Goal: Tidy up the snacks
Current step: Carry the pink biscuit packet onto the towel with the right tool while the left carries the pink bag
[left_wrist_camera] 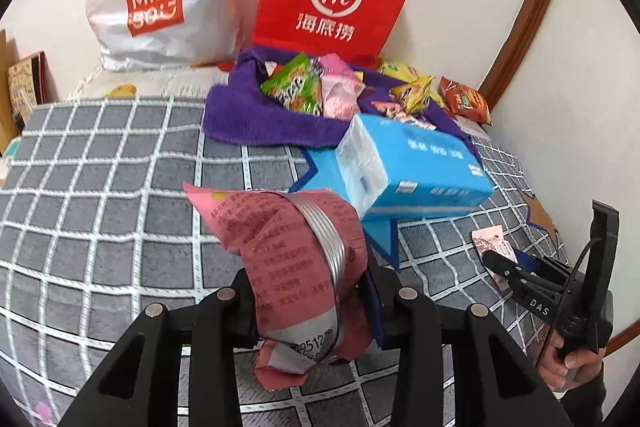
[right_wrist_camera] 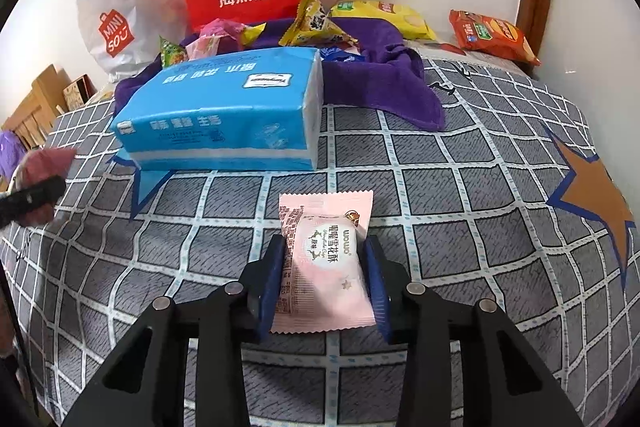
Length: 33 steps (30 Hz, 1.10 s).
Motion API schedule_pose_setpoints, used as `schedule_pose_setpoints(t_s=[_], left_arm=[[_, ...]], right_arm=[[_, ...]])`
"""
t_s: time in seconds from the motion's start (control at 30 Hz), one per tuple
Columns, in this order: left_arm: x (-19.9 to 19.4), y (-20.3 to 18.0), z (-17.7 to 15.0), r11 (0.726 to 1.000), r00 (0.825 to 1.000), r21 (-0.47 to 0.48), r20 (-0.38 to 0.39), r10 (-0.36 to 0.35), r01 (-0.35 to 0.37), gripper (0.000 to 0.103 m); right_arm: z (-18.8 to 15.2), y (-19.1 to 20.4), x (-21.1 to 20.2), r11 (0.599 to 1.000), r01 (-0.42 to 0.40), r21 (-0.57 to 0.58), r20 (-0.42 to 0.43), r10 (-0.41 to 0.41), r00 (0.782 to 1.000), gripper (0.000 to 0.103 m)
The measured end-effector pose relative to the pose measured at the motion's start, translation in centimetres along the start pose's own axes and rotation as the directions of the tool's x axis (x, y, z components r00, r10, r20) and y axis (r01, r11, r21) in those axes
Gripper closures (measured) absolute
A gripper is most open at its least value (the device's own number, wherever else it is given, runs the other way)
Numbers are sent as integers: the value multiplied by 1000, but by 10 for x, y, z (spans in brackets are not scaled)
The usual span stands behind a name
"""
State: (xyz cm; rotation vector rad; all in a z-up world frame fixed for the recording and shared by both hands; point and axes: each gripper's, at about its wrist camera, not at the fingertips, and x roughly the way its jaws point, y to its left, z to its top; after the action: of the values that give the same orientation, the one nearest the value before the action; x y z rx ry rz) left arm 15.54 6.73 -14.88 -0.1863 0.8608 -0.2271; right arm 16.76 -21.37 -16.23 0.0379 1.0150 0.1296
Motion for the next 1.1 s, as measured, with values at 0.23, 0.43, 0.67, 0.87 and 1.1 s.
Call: schedule_pose_setpoints(t_s=[0.23,0.43,0.67,0.87,1.1], left_arm=[[-15,-10,17,999,1000,33,5,-9,9,66],[-22,-20,33,998,999,50,8,-35,34,66],[-25,-20,53,997,998,30,-3,-67,67,66],[-28,-22,77,998,998,31,13,-63,62,66],[-29,-28,115,997,997,48,47,-66,64,66]], right_arm=[[16,-2,-31,1000,-2,9,70,2,998,65],[38,-8,-48,999,12,33,118,-16,993,65],[68,-7,-55,998,9,55,150,-17,989,65],[96,-4,-56,999,18,48,163,-26,986,65],[132,-8,-45,997,38,72,138,-48,989,65]])
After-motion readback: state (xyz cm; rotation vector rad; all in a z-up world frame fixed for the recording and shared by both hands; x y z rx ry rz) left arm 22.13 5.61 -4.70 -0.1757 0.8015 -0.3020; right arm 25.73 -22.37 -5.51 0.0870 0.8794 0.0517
